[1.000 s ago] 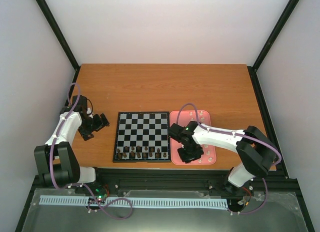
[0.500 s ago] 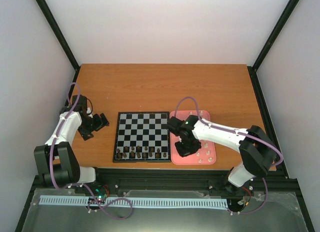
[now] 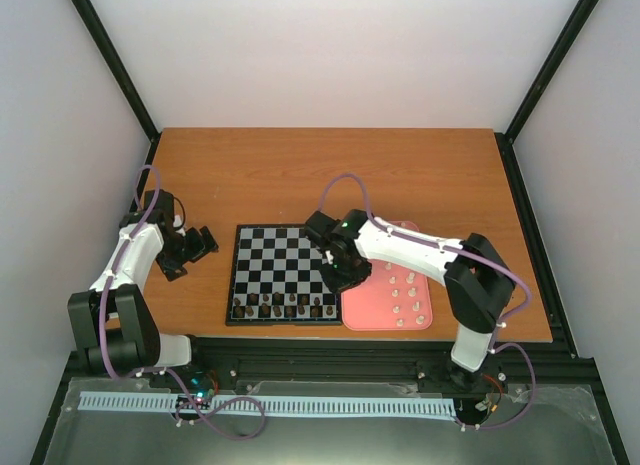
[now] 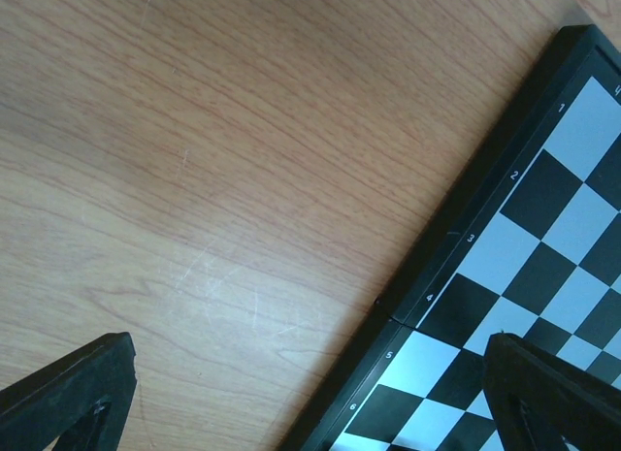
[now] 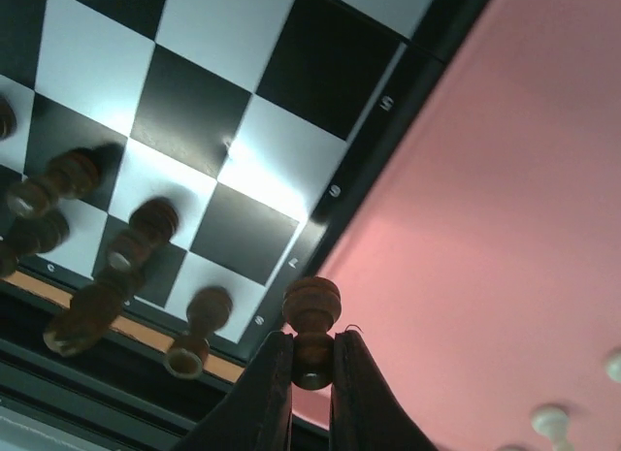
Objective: Set up the chess pieces on the board
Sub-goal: Place the chess piece on the chessboard.
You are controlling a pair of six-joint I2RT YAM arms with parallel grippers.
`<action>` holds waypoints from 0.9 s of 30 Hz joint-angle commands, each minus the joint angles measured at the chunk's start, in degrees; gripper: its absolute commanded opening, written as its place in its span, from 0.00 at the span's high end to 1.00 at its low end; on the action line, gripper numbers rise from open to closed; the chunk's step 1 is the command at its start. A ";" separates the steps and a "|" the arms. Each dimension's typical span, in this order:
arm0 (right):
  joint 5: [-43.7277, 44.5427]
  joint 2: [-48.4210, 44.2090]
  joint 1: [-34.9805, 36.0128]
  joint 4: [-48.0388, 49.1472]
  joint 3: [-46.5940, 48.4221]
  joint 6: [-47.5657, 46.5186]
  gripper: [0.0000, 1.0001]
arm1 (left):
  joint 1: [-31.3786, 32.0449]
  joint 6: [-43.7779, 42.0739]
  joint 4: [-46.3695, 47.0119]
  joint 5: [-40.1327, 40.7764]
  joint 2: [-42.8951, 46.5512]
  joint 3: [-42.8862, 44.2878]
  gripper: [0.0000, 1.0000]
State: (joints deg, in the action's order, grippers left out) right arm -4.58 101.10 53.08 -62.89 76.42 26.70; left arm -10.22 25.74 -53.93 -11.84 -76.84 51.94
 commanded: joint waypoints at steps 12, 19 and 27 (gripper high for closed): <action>-4.57 8.22 1.70 -0.56 7.64 -4.26 0.97 | 0.16 -0.35 0.13 -0.38 -0.70 2.34 0.00; -4.85 9.15 2.03 -1.28 7.17 -3.85 0.97 | 0.13 -0.50 0.38 -0.65 -1.10 2.46 0.00; -5.07 10.12 2.03 -1.11 6.89 -3.95 0.97 | 0.17 -0.51 0.98 -0.99 -1.63 1.89 0.00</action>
State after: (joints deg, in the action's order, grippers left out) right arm -9.50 109.73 54.76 -63.46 82.85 23.18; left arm -10.22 25.74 -53.80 -12.21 -77.95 52.10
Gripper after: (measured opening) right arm 0.087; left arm 0.998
